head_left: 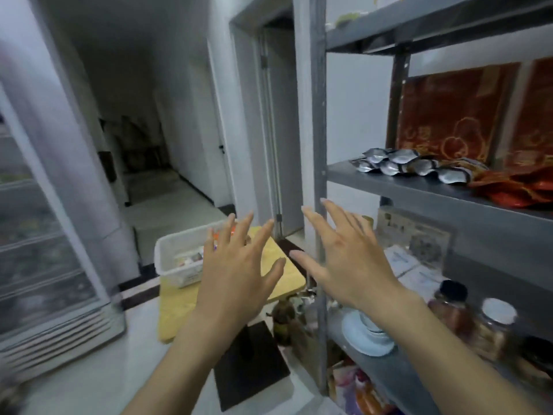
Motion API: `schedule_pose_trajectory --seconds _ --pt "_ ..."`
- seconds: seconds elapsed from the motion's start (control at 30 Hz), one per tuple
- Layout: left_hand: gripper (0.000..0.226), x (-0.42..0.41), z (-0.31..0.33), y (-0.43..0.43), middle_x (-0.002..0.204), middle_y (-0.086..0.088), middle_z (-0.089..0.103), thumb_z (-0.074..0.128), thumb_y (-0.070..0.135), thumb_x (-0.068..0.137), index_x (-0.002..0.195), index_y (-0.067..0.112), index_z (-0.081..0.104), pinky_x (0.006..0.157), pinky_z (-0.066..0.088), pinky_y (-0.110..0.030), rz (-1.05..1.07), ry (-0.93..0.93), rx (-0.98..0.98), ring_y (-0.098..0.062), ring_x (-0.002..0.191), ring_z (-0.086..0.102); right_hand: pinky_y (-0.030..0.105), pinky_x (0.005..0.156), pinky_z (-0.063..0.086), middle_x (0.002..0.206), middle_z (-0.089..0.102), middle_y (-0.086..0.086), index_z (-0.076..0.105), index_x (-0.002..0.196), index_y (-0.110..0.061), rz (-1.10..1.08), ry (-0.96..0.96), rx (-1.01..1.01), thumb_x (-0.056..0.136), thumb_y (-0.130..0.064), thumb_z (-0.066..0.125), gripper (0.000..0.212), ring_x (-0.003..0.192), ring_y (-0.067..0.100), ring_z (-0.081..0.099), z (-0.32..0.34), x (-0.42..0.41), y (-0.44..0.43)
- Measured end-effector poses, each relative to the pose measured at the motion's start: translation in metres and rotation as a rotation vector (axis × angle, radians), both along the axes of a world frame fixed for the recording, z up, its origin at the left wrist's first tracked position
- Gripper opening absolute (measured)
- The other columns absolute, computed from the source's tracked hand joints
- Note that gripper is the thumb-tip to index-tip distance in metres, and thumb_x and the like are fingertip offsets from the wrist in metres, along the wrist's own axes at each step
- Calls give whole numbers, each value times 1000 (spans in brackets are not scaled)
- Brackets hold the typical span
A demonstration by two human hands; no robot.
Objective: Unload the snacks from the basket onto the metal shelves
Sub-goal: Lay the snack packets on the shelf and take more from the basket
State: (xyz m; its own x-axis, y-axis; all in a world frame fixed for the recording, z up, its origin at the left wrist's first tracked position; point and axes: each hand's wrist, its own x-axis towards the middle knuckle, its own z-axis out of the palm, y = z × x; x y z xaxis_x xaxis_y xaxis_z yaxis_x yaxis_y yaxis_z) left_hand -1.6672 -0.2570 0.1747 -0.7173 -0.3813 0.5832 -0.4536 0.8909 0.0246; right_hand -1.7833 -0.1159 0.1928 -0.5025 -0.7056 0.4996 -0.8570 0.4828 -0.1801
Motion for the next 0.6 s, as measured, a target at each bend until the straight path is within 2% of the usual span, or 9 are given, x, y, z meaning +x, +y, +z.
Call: schedule_pose_trajectory --seconds 0.1,0.27,0.43,0.6 --pt "59 28 -12 -53 151 -2 40 45 59 90 142 34 41 114 28 -55 44 4 47 -30 140 34 39 119 14 161 19 2 21 153 -32 54 -48 -8 92 -65 44 73 148 20 17 -8 11 -60" --pt "63 53 -35 -127 150 -1 41 44 57 84 142 33 43 117 24 -50 127 23 124 -26 141 33 36 119 12 160 21 -4 21 152 -34 130 -107 11 92 -63 46 72 146 17 19 -23 10 -144" --pt "62 40 -59 -196 149 -3 42 47 55 85 142 31 45 114 31 -52 173 40 177 -26 139 35 39 117 20 157 29 -5 26 151 -33 195 -171 -7 91 -58 52 70 144 16 25 -40 -13 -217" --pt "61 4 -83 -270 150 -3 40 57 49 90 146 31 39 113 29 -47 211 43 213 -25 138 36 34 114 24 155 31 -6 32 148 -30 272 -235 -35 91 -53 55 66 141 13 28 -64 -59 -298"
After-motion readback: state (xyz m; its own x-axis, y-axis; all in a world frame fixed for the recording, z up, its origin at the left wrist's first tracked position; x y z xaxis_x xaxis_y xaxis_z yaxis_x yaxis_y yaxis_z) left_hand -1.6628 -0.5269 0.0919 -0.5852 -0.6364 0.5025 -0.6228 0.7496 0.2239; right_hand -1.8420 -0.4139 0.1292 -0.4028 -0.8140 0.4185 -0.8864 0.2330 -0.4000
